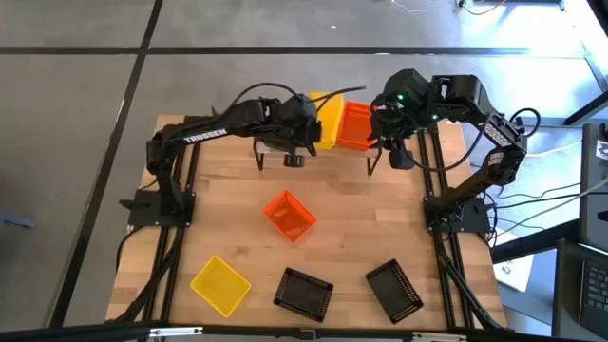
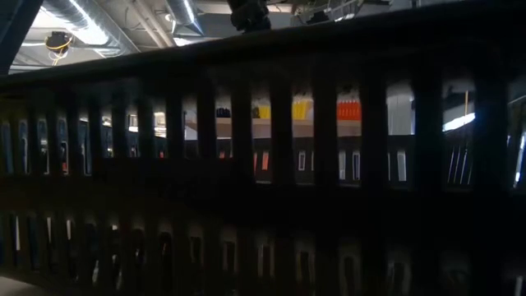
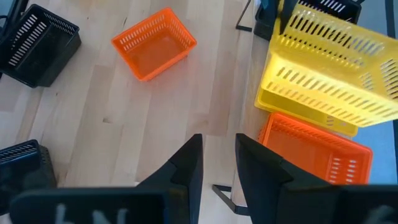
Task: Stack baskets on shelf by color
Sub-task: Stack the top yellow basket on the yellow basket on the shelf
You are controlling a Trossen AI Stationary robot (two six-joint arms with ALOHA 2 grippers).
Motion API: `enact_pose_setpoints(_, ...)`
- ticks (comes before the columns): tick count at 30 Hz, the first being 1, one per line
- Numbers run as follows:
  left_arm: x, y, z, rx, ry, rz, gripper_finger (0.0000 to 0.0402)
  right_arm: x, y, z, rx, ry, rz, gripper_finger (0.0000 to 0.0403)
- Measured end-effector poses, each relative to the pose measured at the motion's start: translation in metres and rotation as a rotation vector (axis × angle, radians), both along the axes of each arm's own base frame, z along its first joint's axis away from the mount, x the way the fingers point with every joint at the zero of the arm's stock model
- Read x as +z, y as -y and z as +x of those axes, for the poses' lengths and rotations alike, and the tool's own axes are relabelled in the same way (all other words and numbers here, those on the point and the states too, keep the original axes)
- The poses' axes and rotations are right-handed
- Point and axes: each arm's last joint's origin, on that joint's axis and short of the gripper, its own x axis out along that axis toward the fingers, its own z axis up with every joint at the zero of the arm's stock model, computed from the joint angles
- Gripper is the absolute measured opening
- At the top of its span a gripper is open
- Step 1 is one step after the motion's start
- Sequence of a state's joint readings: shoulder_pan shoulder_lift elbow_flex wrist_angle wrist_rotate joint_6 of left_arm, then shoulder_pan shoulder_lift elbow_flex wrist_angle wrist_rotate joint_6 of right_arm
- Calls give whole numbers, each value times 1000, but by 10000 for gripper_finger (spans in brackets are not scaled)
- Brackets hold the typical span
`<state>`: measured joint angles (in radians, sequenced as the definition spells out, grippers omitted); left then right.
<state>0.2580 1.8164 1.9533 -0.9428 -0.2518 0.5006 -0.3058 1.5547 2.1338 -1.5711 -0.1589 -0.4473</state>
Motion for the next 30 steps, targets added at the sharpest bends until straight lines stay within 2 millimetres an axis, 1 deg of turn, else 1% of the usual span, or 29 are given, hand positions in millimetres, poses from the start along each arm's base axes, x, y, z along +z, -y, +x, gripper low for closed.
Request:
enact_pose_setpoints(3,-2,-3,2,7,-16,35,0,0,0,0,0,0,0,92)
enact_pose_setpoints(6,-8,-7,2,14,-51,25,0,0,0,0,-1,0,0,92)
enact_pose_setpoints(8,-9,-8,5,14,-39,28,0,0,0,0,-1,0,0,92)
enact_pose_setpoints(15,-14,-10,6,27,-65,31,3,0,0,0,0,0,0,92)
enact_pose_setpoints(20,-16,-11,9,56,-75,63,21,0,0,0,-1,0,0,92)
enact_pose_setpoints(27,-22,-12,11,56,-92,58,51,0,0,0,-1,0,0,92)
enact_pose_setpoints(30,-21,-12,11,57,-87,61,63,0,0,0,-1,0,0,92)
